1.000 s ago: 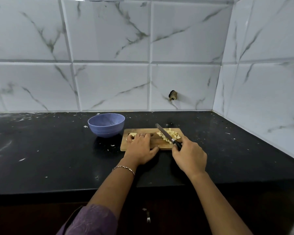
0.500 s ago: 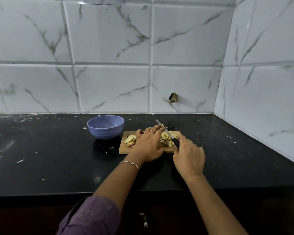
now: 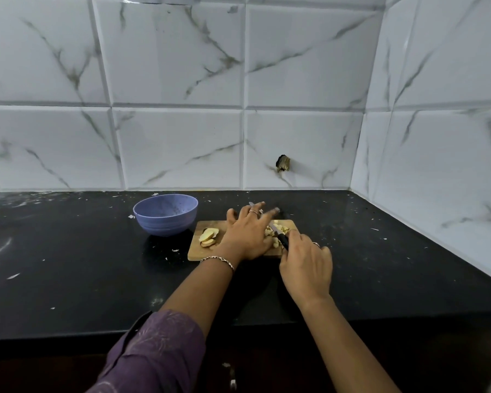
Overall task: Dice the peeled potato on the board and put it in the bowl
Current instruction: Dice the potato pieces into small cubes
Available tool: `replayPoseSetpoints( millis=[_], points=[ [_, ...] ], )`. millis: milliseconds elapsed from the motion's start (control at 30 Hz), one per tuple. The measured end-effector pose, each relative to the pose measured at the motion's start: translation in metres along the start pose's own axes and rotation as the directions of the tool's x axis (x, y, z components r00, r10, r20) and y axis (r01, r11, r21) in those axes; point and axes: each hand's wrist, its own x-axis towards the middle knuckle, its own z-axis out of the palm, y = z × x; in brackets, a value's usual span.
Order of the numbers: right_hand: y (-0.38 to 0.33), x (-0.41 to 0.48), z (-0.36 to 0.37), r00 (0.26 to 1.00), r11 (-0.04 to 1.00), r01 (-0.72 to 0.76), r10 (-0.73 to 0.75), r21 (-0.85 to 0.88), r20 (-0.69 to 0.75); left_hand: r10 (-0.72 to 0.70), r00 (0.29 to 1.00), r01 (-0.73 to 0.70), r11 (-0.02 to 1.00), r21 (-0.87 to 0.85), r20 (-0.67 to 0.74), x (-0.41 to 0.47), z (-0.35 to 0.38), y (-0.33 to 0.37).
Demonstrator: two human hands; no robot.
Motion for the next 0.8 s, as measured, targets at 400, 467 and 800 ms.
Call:
replayPoseSetpoints(
  millis=[400, 467, 800],
  points=[
    [0.001, 0.001, 0.0, 1.0, 1.0, 0.002, -0.002, 0.006, -0.002, -0.029, 0.992, 0.04, 0.996, -0.084, 0.121, 0.012, -0.002, -0.01],
    [0.0, 0.001, 0.0, 1.0, 1.0, 0.005, -0.005, 0.003, 0.004, -0.004, 0.993, 0.017, 0.994, -0.112, 0.115, 0.014, -0.002, -0.007],
    [0.002, 0.002, 0.001, 1.0, 1.0, 0.017, -0.017, 0.011, 0.017, -0.082, 0.99, 0.08, 0.996, 0.025, 0.112, 0.028, -0.002, -0.001]
  ],
)
